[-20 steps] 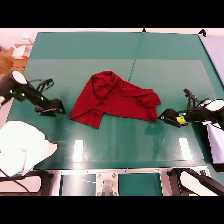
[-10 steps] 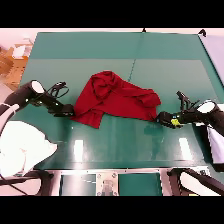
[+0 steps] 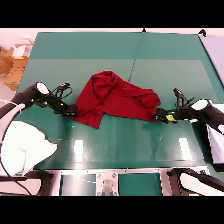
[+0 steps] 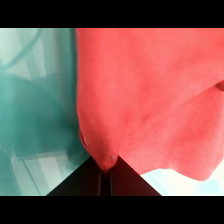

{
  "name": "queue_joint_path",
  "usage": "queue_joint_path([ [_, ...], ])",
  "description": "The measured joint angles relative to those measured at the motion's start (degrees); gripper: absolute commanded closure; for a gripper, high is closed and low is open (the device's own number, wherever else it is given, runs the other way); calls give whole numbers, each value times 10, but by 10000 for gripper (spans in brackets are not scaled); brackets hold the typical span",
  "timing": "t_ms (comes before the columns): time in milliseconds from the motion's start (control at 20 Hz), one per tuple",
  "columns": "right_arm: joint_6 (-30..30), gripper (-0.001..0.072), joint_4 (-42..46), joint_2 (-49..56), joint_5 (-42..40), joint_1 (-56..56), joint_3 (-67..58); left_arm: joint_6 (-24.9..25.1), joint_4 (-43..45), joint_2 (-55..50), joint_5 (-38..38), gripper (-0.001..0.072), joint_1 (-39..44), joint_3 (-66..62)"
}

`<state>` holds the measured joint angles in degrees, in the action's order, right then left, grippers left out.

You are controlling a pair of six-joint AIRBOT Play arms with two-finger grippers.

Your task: Fold the shirts.

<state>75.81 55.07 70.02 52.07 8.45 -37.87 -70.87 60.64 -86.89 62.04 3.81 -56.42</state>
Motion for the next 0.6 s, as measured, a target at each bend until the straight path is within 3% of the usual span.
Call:
queue_joint_path([
  [600, -3, 703, 1, -18, 99, 49, -95, 37, -9, -5, 95, 679, -1, -67],
])
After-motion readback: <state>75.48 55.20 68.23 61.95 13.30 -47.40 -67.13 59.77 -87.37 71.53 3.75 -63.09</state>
